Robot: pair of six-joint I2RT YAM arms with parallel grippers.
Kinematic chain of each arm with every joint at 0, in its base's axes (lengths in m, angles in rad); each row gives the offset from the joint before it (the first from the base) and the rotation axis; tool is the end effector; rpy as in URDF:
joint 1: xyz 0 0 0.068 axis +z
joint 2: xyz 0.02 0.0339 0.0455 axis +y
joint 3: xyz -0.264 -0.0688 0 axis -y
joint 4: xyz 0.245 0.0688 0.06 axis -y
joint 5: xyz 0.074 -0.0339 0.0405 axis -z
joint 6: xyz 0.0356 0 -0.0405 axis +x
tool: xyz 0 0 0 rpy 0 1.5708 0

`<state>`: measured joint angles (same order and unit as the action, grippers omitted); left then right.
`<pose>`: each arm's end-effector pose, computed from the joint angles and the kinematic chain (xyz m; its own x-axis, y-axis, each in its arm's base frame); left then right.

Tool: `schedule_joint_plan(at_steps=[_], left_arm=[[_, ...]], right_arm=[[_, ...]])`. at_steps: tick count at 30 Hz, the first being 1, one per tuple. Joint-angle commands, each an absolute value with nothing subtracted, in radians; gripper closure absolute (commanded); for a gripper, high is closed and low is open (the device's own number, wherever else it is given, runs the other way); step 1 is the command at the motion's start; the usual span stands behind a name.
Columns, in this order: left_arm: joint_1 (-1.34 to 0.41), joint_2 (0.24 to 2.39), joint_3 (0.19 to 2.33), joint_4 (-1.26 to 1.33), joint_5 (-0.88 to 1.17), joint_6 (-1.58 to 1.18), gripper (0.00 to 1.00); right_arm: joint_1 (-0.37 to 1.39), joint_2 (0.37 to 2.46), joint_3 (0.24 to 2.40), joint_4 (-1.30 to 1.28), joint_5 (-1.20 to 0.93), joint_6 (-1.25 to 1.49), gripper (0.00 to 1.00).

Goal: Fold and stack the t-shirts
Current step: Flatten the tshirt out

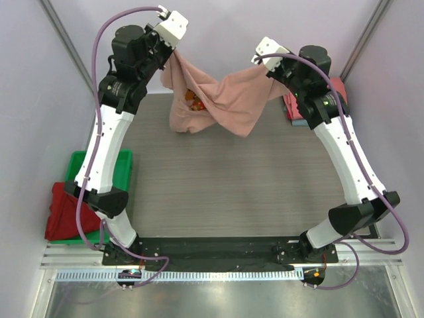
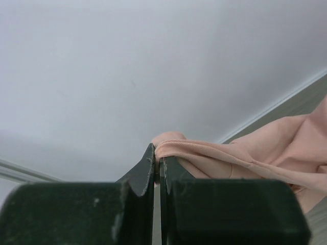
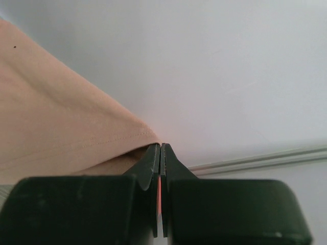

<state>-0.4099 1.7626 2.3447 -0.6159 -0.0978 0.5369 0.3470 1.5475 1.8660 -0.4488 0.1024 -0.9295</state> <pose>0.3236 -0.1368 0.5538 0.1304 0.4983 -0.8571 0.2798 0.8109 0.5140 0.3174 0.1109 0.4969 0.1216 -0.8037 -0.5825 -0.2433 0.5448 -0.8025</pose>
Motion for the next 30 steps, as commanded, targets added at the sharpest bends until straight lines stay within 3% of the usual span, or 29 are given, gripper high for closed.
schedule_joint_plan(at_steps=[1, 6, 10, 17, 25, 30], left_arm=[[-0.407, 1.694, 2.364, -0.525, -0.141, 0.595, 1.0], [-0.407, 1.654, 2.321, -0.473, -0.178, 0.635, 1.0], [-0.406, 1.698, 2.325, -0.373, -0.138, 0.643, 1.0], [-0.435, 1.969, 2.597, -0.301, -0.06, 0.442, 1.0], [-0.575, 2.036, 2.565, -0.297, -0.064, 0.46, 1.0], [-0.554, 1.952, 2.393, -0.365, -0.156, 0.5, 1.0]], right_arm=[[0.324, 1.447, 1.885, -0.39, 0.107, -0.885, 0.99], [0.301, 1.379, 1.79, -0.466, 0.068, -0.749, 0.99], [0.302, 1.336, 1.678, -0.551, -0.182, -0.559, 0.99], [0.333, 1.295, 1.507, -0.63, -0.474, -0.439, 0.99], [0.333, 1.207, 1.404, -0.632, -0.362, -0.442, 0.99], [0.295, 1.184, 1.338, -0.63, -0.246, -0.48, 0.99]])
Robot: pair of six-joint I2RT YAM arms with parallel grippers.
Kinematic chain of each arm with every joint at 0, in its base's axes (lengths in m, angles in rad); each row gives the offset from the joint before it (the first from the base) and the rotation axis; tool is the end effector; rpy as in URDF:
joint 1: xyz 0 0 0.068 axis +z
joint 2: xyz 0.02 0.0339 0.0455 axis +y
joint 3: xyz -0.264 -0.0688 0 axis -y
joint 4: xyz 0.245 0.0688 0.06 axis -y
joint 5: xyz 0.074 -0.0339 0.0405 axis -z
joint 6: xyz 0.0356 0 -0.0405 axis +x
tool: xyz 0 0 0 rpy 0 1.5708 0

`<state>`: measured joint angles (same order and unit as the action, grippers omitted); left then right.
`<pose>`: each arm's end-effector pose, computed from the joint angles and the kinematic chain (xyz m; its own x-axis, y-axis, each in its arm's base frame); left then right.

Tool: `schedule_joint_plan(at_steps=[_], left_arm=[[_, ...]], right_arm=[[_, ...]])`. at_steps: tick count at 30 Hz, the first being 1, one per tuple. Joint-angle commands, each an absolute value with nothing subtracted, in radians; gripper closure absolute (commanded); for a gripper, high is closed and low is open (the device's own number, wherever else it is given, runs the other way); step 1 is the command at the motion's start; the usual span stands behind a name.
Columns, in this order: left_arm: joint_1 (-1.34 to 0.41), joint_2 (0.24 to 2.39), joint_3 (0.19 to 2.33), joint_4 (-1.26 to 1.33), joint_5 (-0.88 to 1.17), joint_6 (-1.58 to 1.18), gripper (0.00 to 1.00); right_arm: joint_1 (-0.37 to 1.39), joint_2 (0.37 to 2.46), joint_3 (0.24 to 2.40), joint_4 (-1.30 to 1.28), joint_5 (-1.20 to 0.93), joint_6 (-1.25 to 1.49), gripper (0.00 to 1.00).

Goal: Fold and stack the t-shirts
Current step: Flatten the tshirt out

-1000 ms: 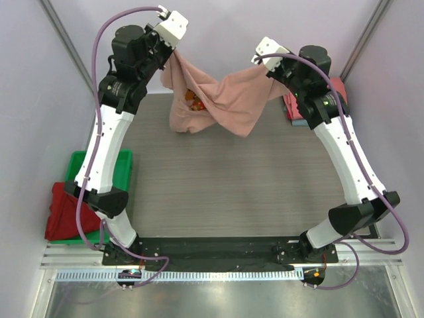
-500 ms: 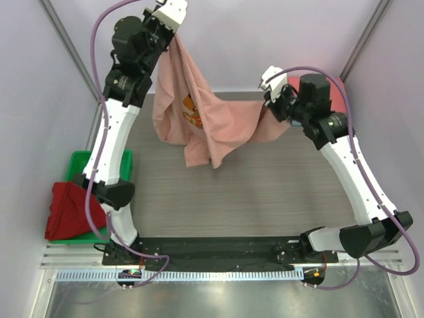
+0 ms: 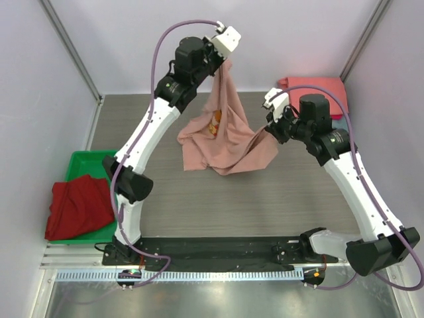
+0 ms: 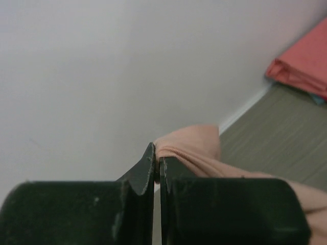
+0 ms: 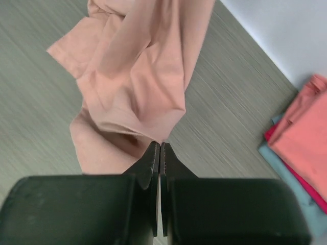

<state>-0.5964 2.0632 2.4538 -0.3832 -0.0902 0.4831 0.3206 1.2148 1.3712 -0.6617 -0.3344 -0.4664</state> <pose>0.3807 -0.2546 0.4957 0.2306 0.4026 -0.8858 0.4265 0.7764 0.4639 0.2382 0.0914 0.4063 -0.1539 -0.4987 -0.8530 -0.7159 0.6513 -0.2516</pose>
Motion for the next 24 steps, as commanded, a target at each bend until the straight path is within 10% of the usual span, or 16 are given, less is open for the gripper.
schedule_joint_plan(at_steps=[1, 10, 24], left_arm=[[-0.542, 1.894, 2.343, -0.397, -0.156, 0.499, 1.0], [-0.492, 1.597, 1.659, -0.431, -0.126, 0.572, 1.0], [-0.491, 1.607, 1.569, -0.479, -0.121, 0.63, 1.0]], right_arm=[[0.284, 1.178, 1.295, -0.629, -0.226, -0.491, 0.99], [0.209, 1.218, 1.071, -0.528, -0.112, -0.564, 0.99], [0.057, 1.5, 1.207, -0.439, -0.144, -0.558, 0.99]])
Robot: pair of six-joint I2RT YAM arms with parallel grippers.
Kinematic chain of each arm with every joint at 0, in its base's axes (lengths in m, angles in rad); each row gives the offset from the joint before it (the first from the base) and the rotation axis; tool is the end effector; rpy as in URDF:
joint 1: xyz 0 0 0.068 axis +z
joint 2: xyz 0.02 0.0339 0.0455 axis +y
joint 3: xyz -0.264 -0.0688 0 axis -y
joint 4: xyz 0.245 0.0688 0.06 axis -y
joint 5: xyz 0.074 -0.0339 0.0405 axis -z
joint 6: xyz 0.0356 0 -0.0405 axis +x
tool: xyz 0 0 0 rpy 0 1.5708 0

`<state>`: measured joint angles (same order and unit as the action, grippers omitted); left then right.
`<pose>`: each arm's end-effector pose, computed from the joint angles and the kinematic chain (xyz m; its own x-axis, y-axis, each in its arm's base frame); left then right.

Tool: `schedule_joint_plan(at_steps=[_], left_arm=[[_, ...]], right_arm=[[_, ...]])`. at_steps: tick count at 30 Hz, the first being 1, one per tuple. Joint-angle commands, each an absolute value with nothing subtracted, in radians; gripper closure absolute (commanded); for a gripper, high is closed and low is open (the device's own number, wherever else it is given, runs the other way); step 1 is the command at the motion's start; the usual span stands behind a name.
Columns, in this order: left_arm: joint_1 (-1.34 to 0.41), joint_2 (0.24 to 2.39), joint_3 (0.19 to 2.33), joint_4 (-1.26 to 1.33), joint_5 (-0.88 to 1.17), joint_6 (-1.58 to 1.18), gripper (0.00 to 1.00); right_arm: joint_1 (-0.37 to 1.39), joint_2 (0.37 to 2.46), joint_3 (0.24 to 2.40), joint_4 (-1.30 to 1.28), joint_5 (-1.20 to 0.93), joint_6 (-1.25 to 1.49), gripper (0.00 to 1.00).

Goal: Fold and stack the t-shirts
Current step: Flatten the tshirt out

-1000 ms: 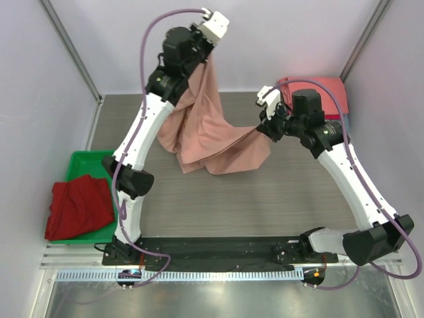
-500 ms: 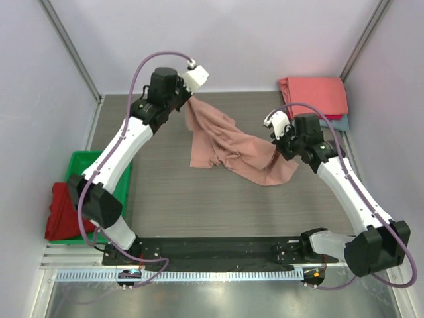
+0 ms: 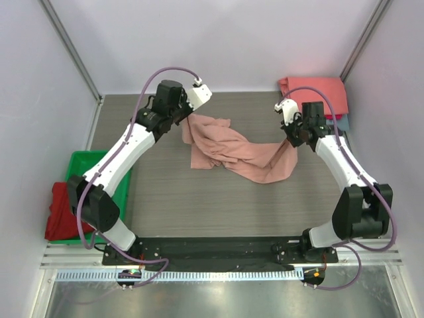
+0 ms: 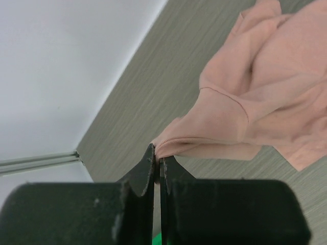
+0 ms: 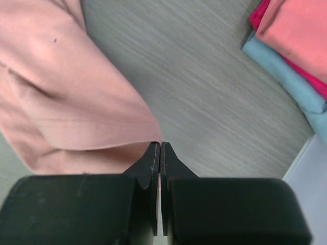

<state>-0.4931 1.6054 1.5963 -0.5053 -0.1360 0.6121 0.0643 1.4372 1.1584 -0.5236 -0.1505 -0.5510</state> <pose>0.3280 -0.1708 0.3813 -0.1450 0.7242 -0.6742 0.5478 0.6262 0.5548 0.3118 0.0254 0.2869 -0.5236 -0.5524 -0.6486 -0.5184 0.8107 -0.2720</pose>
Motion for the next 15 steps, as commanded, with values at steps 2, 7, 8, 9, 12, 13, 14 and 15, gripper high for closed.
schedule_joint_plan(at_steps=[2, 7, 8, 9, 12, 13, 14, 15], left_arm=[[-0.486, 1.693, 1.589, -0.451, -0.146, 0.65, 1.0], [-0.45, 1.923, 1.827, -0.416, -0.185, 0.654, 1.0], [-0.449, 1.943, 1.873, -0.435, -0.201, 0.653, 1.0], [-0.446, 1.953, 1.938, -0.446, -0.21, 0.65, 1.0], [-0.419, 1.892, 1.941, -0.43, -0.212, 0.641, 1.0], [-0.414, 1.856, 1.924, -0.414, -0.219, 0.643, 1.0], [-0.41, 1.792, 1.902, -0.384, -0.219, 0.653, 1.0], [-0.405, 1.749, 1.855, -0.37, -0.221, 0.666, 1.0]], right_arm=[[0.031, 1.558, 1.271, -0.419, -0.15, -0.557, 0.99], [-0.026, 1.729, 1.5, -0.414, -0.175, -0.503, 0.99], [-0.032, 1.732, 1.531, -0.417, -0.186, -0.5, 0.99], [-0.037, 1.729, 1.581, -0.42, -0.19, -0.503, 0.99], [-0.038, 1.669, 1.638, -0.434, -0.227, -0.506, 0.99], [-0.038, 1.628, 1.644, -0.434, -0.241, -0.497, 0.99], [-0.038, 1.606, 1.651, -0.436, -0.271, -0.491, 0.99], [-0.038, 1.586, 1.658, -0.436, -0.287, -0.477, 0.99]])
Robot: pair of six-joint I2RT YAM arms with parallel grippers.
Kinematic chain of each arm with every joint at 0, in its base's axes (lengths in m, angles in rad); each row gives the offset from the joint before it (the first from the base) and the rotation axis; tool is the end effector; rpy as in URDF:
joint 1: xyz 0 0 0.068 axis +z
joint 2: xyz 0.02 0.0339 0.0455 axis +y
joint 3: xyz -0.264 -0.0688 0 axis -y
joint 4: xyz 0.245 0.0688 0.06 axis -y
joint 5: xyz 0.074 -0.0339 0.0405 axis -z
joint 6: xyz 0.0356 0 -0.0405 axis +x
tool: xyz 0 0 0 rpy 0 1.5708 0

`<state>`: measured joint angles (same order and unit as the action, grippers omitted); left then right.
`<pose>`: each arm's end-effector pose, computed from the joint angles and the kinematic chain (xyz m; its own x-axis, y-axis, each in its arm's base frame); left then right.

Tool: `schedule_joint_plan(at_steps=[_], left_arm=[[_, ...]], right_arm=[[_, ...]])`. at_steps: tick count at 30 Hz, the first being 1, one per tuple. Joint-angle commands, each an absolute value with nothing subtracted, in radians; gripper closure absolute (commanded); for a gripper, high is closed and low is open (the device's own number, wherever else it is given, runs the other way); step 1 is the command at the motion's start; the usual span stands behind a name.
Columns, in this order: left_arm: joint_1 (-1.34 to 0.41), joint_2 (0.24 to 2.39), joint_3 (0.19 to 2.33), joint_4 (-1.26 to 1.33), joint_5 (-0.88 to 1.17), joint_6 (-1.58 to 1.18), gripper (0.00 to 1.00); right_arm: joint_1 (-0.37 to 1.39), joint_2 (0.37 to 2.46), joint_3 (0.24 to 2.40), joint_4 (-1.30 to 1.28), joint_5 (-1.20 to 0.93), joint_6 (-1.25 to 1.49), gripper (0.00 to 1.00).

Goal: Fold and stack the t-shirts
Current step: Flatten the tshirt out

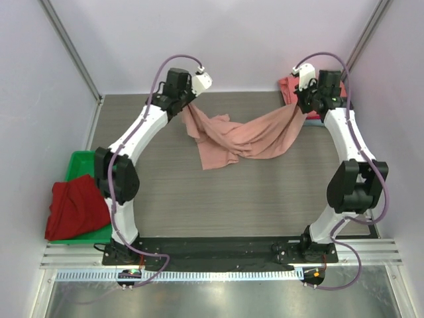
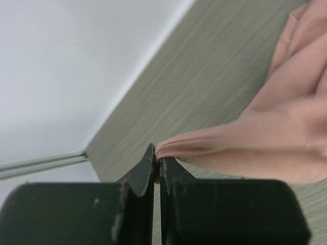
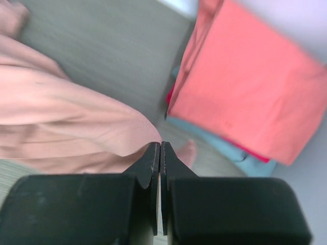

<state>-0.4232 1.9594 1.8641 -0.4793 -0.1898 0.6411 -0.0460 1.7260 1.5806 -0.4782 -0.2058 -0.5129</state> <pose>0.4232 -0.1832 0.3350 -0.2423 0.7533 -0.6114 0.5039 0.6362 0.5842 0.4002 -0.0111 0.3346 -0.4491 -0.4602 -0.7659 -0.3914 0.8719 -0.2944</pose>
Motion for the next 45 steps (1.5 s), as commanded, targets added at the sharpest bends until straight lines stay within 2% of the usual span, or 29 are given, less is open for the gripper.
schedule_joint_plan(at_steps=[1, 5, 9, 15, 20, 23, 25, 29, 32, 33, 35, 38, 39, 42, 43, 45], left_arm=[[-0.405, 1.714, 1.835, -0.358, -0.23, 0.678, 1.0], [-0.405, 1.553, 1.783, -0.385, -0.238, 0.673, 1.0], [-0.407, 1.372, 1.77, -0.489, -0.215, 0.603, 1.0], [-0.407, 1.238, 1.793, -0.543, -0.167, 0.594, 1.0], [-0.407, 1.264, 1.842, -0.486, -0.181, 0.675, 1.0], [-0.407, 1.281, 1.784, -0.451, -0.181, 0.718, 1.0], [-0.405, 1.282, 1.662, -0.413, -0.184, 0.733, 1.0], [-0.403, 1.331, 1.456, -0.31, -0.166, 0.741, 1.0], [-0.397, 1.451, 1.349, -0.22, -0.146, 0.738, 0.99], [-0.388, 1.554, 1.339, -0.191, -0.135, 0.717, 1.0], [-0.37, 1.682, 1.427, -0.135, -0.136, 0.703, 1.0], [-0.353, 1.926, 1.618, -0.19, -0.185, 0.666, 1.0], [-0.344, 1.971, 1.741, -0.21, -0.208, 0.658, 1.0], [-0.331, 2.098, 1.879, -0.247, -0.239, 0.629, 0.79], [-0.328, 2.109, 1.891, -0.247, -0.261, 0.615, 0.67], [-0.325, 2.099, 1.881, -0.25, -0.275, 0.585, 0.55]], right_arm=[[-0.038, 1.562, 1.661, -0.437, -0.304, -0.463, 0.99], [-0.035, 1.427, 1.669, -0.472, -0.464, -0.419, 0.99], [-0.026, 1.281, 1.695, -0.629, -0.543, -0.394, 0.99], [-0.026, 1.076, 1.692, -0.703, -0.508, -0.368, 0.99], [-0.026, 1.069, 1.697, -0.713, -0.476, -0.336, 0.99], [-0.026, 1.121, 1.661, -0.701, -0.448, -0.34, 0.99], [-0.026, 1.158, 1.609, -0.693, -0.449, -0.366, 0.99], [-0.026, 1.273, 1.484, -0.67, -0.44, -0.44, 0.99], [-0.032, 1.347, 1.355, -0.614, -0.439, -0.488, 0.99], [-0.034, 1.412, 1.3, -0.545, -0.431, -0.482, 0.99], [-0.044, 1.491, 1.302, -0.477, -0.414, -0.448, 0.99], [-0.061, 1.662, 1.467, -0.41, -0.419, -0.342, 0.99], [-0.066, 1.722, 1.555, -0.394, -0.413, -0.333, 0.95], [-0.066, 1.798, 1.669, -0.39, -0.352, -0.351, 0.57], [-0.066, 1.819, 1.684, -0.39, -0.312, -0.353, 0.53], [-0.066, 1.804, 1.692, -0.391, -0.287, -0.351, 0.45]])
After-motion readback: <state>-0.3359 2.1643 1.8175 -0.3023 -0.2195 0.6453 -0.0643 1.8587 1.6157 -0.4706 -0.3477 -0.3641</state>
